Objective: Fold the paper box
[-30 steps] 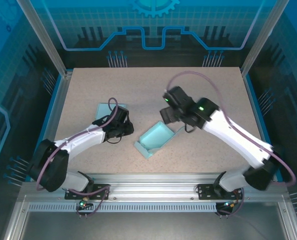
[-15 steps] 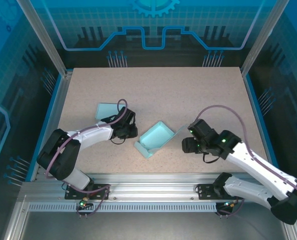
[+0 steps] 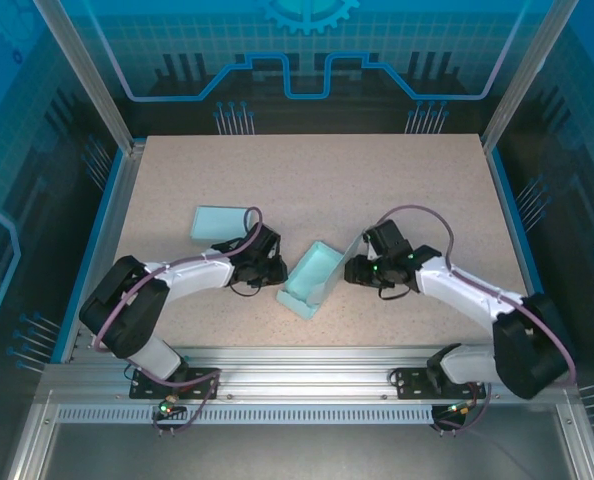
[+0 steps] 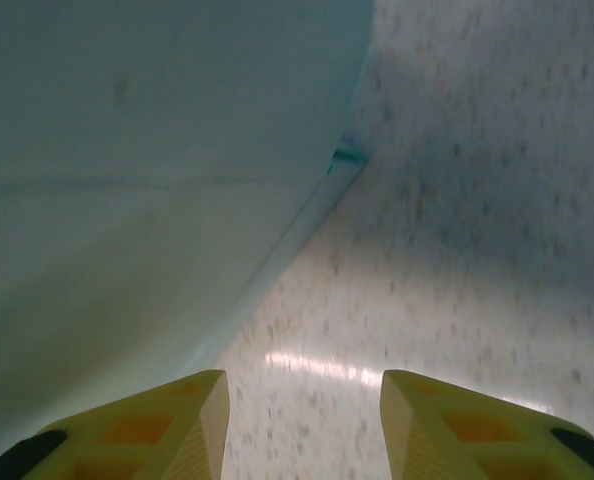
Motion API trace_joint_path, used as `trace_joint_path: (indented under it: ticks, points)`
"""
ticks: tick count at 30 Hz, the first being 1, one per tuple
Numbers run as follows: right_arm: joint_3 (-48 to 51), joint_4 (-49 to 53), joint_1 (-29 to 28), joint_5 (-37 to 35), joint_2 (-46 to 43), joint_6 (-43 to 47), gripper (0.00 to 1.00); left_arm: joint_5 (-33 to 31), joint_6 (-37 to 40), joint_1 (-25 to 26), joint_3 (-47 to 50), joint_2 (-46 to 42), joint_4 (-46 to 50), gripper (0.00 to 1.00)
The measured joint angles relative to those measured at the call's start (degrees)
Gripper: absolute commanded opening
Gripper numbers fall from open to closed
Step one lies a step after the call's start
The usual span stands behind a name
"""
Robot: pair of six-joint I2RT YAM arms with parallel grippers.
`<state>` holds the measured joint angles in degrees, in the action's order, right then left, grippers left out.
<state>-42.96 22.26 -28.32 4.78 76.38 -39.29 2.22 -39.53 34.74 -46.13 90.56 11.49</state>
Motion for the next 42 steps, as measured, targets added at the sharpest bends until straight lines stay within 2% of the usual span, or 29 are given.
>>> trace_joint_path:
  ticks: [5,10,14,17,20,21,24,28,32,33,37,42]
  points:
    - [-6.99,-4.81,6.78,4.79,9.64,4.24,0.43,2.05,-4.15,1.99,0.57,0.07,-3.85,0.2]
    - [-19.06,-6.93,11.39,9.97,20.9,8.5,0.4,2.84,-8.09,5.86,0.61,1.27,-9.68,0.25]
    - [-27.76,-5.22,13.75,11.39,26.69,11.87,0.49,1.4,-8.79,7.23,1.09,0.44,-11.87,0.3]
    - [-29.46,-2.71,16.15,10.67,26.14,13.62,0.54,-3.56,-6.56,7.21,1.57,-3.67,-9.62,0.36]
    - [-27.87,0.48,19.34,8.79,22.49,14.29,0.59,-10.43,-0.7,6.71,0.85,-8.79,-6.54,0.44]
    - [-26.16,1.29,20.39,8.11,20.11,14.16,0.62,-12.07,1.66,6.27,0.15,-9.64,-5.92,0.53]
    - [-19.39,3.93,22.38,6.08,10.32,12.87,0.66,-13.09,8.17,2.23,-2.34,-9.73,-6.38,0.62]
    - [-8.7,6.82,22.25,5.6,-4.94,9.92,0.71,-8.57,13.86,-5.46,-5.25,-4.74,-10.19,0.61]
    - [0.98,9.66,22.1,6.03,-17.14,5.75,0.81,-2.47,17.73,-8.02,-9.03,3.17,-12.83,0.59]
    - [3.91,9.86,21.94,6.78,-20.68,4.44,1.0,-0.74,18.71,-8.0,-10.03,5.27,-13.55,0.59]
    - [13.44,8.04,19.91,10.51,-31.74,-2.38,1.0,4.55,20.57,-8.04,-13.33,11.32,-14.49,0.59]
    - [23.1,0.5,14.08,12.83,-35.95,-11.52,1.0,8.46,21.55,-8.68,-14.4,14.56,-14.84,0.58]
